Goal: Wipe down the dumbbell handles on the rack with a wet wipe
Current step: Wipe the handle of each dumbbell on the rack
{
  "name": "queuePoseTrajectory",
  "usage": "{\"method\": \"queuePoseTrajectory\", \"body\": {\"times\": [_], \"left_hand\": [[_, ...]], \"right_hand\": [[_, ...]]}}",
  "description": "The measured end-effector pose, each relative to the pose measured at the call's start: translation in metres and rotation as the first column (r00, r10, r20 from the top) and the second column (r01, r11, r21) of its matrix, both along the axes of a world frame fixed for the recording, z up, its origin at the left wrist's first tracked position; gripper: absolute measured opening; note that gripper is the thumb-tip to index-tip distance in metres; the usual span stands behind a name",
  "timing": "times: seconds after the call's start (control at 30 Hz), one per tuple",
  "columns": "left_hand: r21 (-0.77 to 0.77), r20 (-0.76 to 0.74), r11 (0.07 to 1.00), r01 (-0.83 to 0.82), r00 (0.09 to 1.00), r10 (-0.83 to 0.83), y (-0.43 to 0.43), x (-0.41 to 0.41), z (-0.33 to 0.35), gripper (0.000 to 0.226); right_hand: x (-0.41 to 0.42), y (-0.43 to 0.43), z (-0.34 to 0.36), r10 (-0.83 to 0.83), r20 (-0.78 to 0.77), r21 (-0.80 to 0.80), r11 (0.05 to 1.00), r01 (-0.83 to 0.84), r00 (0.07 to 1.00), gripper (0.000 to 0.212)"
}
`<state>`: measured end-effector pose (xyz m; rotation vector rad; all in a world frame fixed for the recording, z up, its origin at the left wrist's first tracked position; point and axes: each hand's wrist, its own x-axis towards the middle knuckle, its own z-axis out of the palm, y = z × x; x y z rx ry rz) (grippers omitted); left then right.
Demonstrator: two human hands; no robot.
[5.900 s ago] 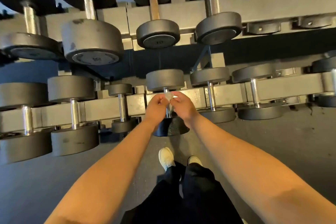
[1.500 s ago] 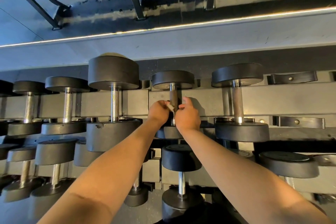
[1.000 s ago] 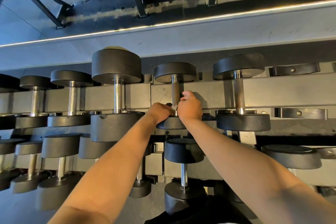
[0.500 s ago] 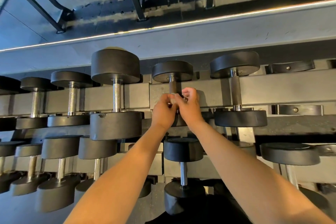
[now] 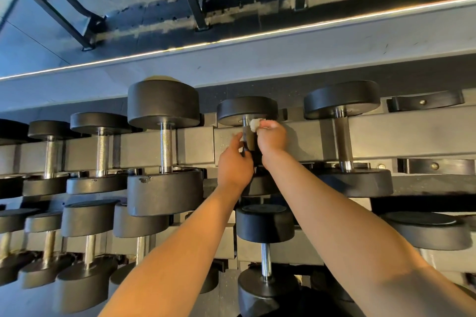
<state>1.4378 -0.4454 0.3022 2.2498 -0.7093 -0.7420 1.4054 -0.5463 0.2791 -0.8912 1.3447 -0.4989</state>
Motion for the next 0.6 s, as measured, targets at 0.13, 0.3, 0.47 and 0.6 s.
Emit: {"method": "queuePoseTrajectory", "body": {"times": [0.13,0.3,0.47,0.6], "left_hand": [[0.042,0.063,0.999,0.005,0.998,-0.007,0.001,0.001,-0.002,0.048],[0.074,0.087,0.997,-0.002,0.996,-0.005,0.000,0.001,-0.005,0.050],[0.040,0.036,0.999,-0.030,0.999,0.028,0.000,0.002,-0.003,0.048],[0.047,0.024,0.998,-0.050,0.999,0.049,0.000,0.000,0.000,0.046]], "right_hand": [[0.010,0.006,-0.006,0.097,0.011,0.056,0.994,-0.098,0.995,0.023],[0.017,-0.003,-0.008,0.142,0.037,0.136,0.980,-0.145,0.989,0.019],[0.016,-0.008,-0.010,0.122,0.066,0.243,0.961,-0.134,0.990,0.039],[0.011,0.001,-0.008,-0.033,0.048,0.195,0.981,0.023,0.998,0.014]]}}
